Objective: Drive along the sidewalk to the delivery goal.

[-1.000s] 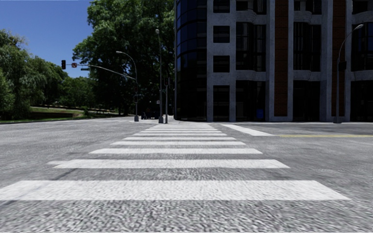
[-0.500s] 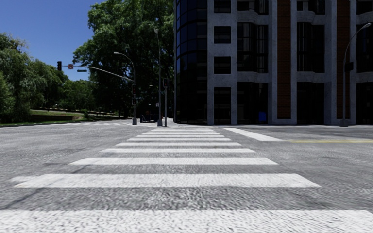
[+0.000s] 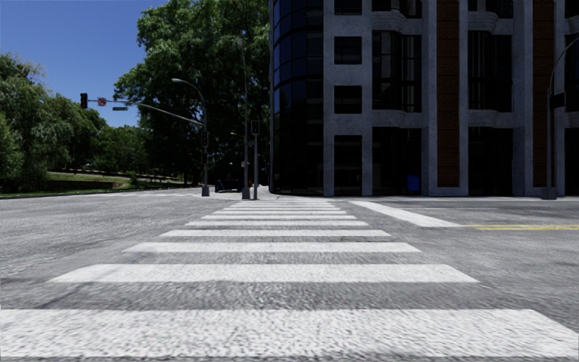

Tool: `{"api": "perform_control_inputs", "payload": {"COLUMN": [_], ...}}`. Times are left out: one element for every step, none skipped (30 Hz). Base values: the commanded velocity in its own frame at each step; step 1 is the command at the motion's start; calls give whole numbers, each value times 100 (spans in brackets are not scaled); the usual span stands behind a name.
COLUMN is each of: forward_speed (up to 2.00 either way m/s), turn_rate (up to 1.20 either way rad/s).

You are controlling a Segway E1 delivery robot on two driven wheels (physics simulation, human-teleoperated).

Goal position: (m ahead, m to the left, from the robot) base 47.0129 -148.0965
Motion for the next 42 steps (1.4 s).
{"api": "perform_control_inputs", "payload": {"forward_speed": [200, 200, 200, 200, 200, 200, 200, 200, 200, 200, 200, 200, 200, 200, 200, 200, 200, 200, 200, 200, 200, 200, 200, 200, 200, 200, 200, 200, 200, 200, 200, 200, 200, 200, 200, 200, 200, 200, 200, 200, 200, 200], "turn_rate": [0, 0, 0, 0, 0, 0, 0, 0, 0, 0, 0, 0, 0, 0, 0, 0, 0, 0, 0, 0, 0, 0, 0, 0, 0, 0, 0, 0, 0, 0, 0, 0, 0, 0, 0, 0, 0, 0, 0, 0, 0, 0]}}
